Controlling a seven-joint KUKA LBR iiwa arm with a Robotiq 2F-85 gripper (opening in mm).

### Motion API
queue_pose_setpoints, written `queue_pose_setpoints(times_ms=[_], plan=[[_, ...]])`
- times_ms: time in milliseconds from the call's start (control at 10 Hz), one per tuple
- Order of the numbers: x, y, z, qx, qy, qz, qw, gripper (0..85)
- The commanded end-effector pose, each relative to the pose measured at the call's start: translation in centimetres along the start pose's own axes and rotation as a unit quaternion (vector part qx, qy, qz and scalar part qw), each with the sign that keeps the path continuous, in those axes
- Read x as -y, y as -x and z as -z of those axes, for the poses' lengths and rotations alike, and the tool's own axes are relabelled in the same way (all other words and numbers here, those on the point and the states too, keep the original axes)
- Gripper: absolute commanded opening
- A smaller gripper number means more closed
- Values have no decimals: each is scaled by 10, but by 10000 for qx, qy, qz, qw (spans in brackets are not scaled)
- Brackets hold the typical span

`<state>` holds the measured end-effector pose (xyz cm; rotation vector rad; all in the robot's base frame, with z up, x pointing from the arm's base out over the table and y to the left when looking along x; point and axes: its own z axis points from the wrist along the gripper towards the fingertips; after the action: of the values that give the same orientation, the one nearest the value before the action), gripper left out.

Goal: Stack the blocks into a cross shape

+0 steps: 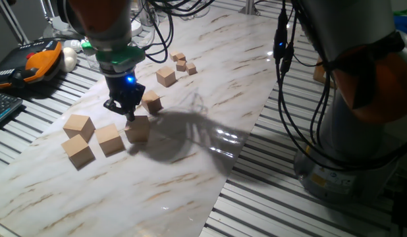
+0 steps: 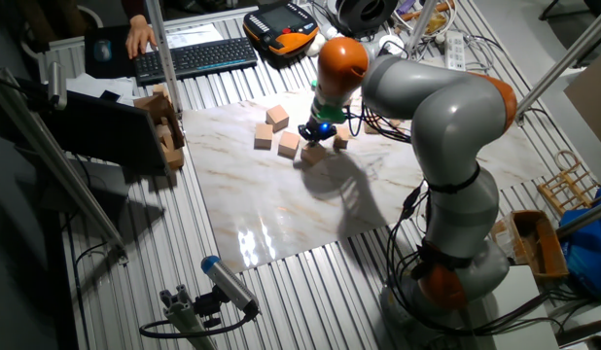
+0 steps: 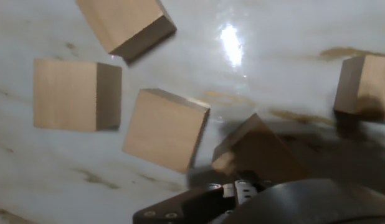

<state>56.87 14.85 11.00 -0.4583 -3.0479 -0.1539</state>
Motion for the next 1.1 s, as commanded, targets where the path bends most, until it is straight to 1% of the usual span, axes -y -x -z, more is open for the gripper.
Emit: queue_pose_setpoints(times_ms=[0, 100, 200, 300, 400, 500, 600, 700, 900, 1000], plan=[[-15, -2, 5, 134, 25, -1555, 9877, 0], [-26, -3, 10, 151, -7, -1662, 9860, 0], [-38, -5, 13, 220, -23, -1716, 9849, 0], [-45, -6, 13, 289, -4, -1730, 9845, 0], [-53, -7, 11, 327, -26, -1775, 9836, 0], [-59, -7, 9, 331, -31, -1843, 9823, 0], [-62, -7, 6, 358, -16, -1865, 9818, 0], [-65, -6, 5, 379, -39, -1858, 9819, 0], [-74, -5, 3, 350, -98, -1882, 9815, 0], [-80, -7, 3, 341, -110, -1943, 9803, 0]])
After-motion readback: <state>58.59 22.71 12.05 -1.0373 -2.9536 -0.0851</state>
